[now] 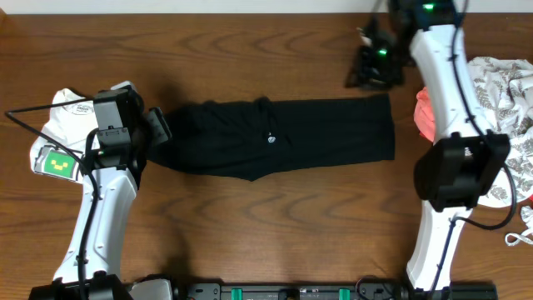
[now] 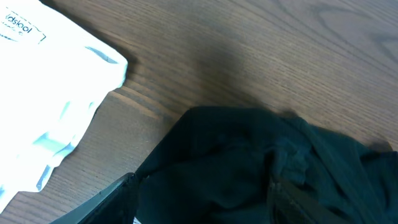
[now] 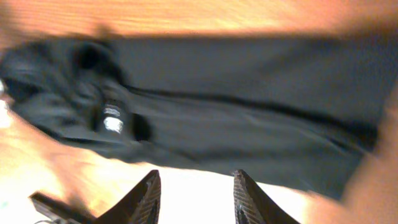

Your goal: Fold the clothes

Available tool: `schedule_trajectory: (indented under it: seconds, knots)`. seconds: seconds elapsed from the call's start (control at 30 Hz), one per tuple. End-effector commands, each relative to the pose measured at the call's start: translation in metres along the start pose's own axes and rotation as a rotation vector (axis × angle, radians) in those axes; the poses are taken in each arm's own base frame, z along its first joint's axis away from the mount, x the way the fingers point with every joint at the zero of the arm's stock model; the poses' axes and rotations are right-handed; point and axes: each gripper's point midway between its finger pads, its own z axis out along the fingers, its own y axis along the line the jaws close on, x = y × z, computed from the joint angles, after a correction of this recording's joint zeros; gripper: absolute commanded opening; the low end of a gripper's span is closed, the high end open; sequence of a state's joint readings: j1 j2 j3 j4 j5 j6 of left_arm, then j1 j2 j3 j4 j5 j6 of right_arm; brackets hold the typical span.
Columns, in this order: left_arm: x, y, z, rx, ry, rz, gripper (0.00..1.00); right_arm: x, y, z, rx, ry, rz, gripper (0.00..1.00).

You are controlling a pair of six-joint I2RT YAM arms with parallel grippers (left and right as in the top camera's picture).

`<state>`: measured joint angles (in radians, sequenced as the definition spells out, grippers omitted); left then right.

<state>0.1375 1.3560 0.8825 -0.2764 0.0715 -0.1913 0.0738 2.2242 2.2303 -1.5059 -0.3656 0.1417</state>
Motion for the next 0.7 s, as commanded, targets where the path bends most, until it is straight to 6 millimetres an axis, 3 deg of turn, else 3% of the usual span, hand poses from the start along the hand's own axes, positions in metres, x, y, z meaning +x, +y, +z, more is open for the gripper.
schedule_trajectory:
  seconds: [0.0, 0.2, 0.33, 0.67]
  knots:
    - [0.000, 0.001, 0.001, -0.003, 0.002, -0.015, 0.66, 0.006, -0.058, 0.003, 0.145, 0.054, 0.015, 0.39]
    - [0.001, 0.001, 0.001, -0.005, 0.007, -0.014, 0.66, 0.020, -0.116, 0.011, 0.158, 0.108, 0.116, 0.45]
    - [0.004, 0.002, 0.001, -0.008, 0.017, 0.003, 0.67, 0.028, -0.148, 0.027, 0.133, 0.125, 0.145, 0.55]
    - [0.016, 0.005, 0.000, -0.019, 0.066, 0.060, 0.67, 0.041, -0.164, 0.087, -0.064, 0.099, 0.131, 0.63]
